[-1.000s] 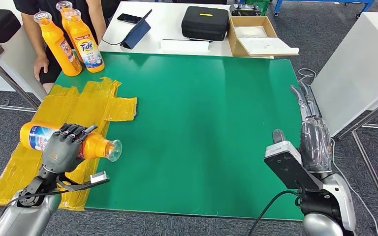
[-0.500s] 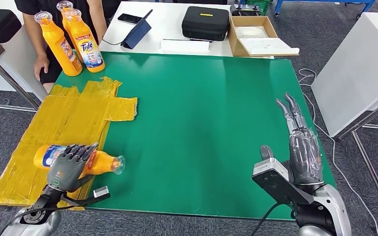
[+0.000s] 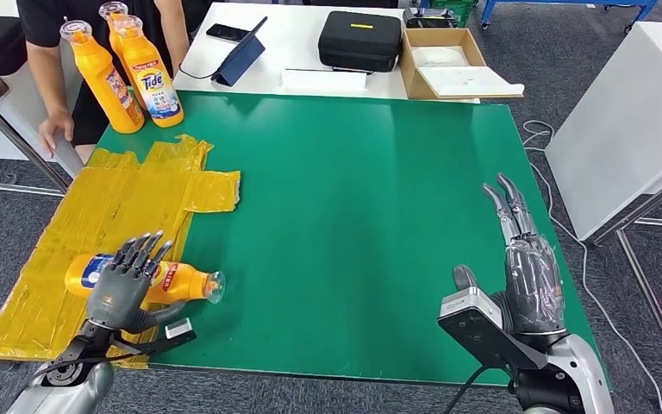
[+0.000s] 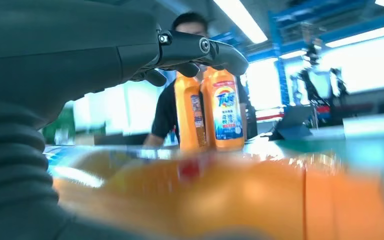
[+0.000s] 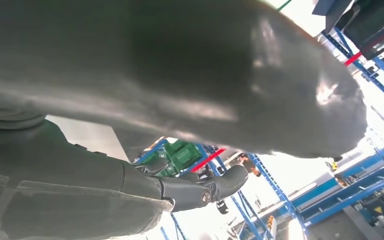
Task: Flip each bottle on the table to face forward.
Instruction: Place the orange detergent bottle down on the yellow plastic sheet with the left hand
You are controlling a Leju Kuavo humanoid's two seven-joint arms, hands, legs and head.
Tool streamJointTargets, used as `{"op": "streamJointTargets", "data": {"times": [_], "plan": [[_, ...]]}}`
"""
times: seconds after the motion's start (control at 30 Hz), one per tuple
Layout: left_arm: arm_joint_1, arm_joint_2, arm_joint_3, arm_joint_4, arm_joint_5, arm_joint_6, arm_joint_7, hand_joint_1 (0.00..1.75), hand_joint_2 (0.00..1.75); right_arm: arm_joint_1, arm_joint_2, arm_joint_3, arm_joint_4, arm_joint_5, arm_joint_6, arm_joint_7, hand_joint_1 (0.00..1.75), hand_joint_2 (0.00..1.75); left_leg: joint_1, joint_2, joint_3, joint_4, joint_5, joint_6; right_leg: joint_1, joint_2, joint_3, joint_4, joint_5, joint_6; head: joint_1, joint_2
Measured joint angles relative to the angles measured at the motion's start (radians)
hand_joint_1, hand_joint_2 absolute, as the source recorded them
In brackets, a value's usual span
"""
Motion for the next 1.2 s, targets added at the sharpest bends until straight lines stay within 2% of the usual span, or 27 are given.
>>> {"op": "streamJointTargets", "data": {"times": [0.1,0.23,0.3,0.37,0.43,0.5,0.6,0.83,1.2], "plan": [[-0.008,-0.025,-0.006,-0.054,0.246,-0.050,-0.013,0.00,0.00,0.007,0.010,-0.008,0.001,0.001,-0.006,-0.001,0.00,0.00,0.000,0.000,0.000,0.000,0.000,0.000,0.000,0.000,0.000,0.000,0.000,0.000,0.000,0.000],[-0.008,-0.043,-0.017,-0.147,0.413,-0.145,-0.018,0.00,0.00,0.007,0.024,-0.014,0.007,-0.012,-0.018,-0.017,0.00,0.00,0.000,0.000,0.000,0.000,0.000,0.000,0.000,0.000,0.001,0.000,0.000,0.000,0.000,0.000],[0.001,-0.060,-0.021,-0.227,0.665,-0.282,-0.016,0.00,0.00,0.001,0.040,-0.017,0.023,-0.050,-0.037,-0.058,0.00,0.00,0.000,0.000,0.000,0.000,0.000,0.000,0.000,0.000,0.001,0.000,0.000,0.000,0.000,0.000],[0.008,-0.079,-0.035,-0.341,1.013,-0.417,0.022,0.00,0.00,-0.014,0.061,-0.019,0.061,-0.104,-0.060,-0.119,0.00,0.00,0.000,0.000,0.000,0.000,0.000,0.000,0.000,0.000,0.001,0.000,0.000,0.000,0.000,0.000],[0.006,-0.090,-0.065,-0.446,1.288,-0.479,0.056,0.00,0.00,-0.036,0.086,-0.019,0.112,-0.156,-0.082,-0.175,0.00,0.00,0.000,0.000,0.000,0.000,0.000,0.000,0.000,0.000,0.001,0.000,0.000,0.000,0.000,0.000],[-0.010,-0.097,-0.108,-0.516,1.415,-0.497,0.072,0.00,0.00,-0.062,0.113,-0.015,0.169,-0.204,-0.115,-0.226,0.00,0.00,0.000,0.000,0.000,0.000,0.000,0.000,0.000,0.000,0.001,0.000,0.000,0.000,0.000,0.000],[-0.060,-0.120,-0.187,-0.552,1.495,-0.496,0.079,0.00,0.00,-0.119,0.156,0.003,0.261,-0.264,-0.171,-0.286,0.00,0.00,0.000,-0.001,0.000,0.000,0.001,0.000,0.000,-0.001,0.002,0.000,0.001,0.000,0.000,0.000],[-0.164,-0.174,-0.328,-0.538,1.617,-0.473,0.080,0.00,0.00,-0.228,0.242,0.076,0.460,-0.404,-0.224,-0.335,0.00,0.00,0.000,0.000,0.001,0.000,0.003,0.000,0.001,-0.001,0.002,0.000,0.003,-0.001,0.000,0.000],[-0.230,-0.223,-0.395,-0.479,1.605,-0.420,0.067,0.00,0.00,-0.284,0.285,0.110,0.579,-0.507,-0.240,-0.354,0.00,0.00,0.000,0.000,0.000,0.000,0.003,0.000,0.001,-0.001,0.001,0.000,0.003,-0.001,0.000,0.000]]}}
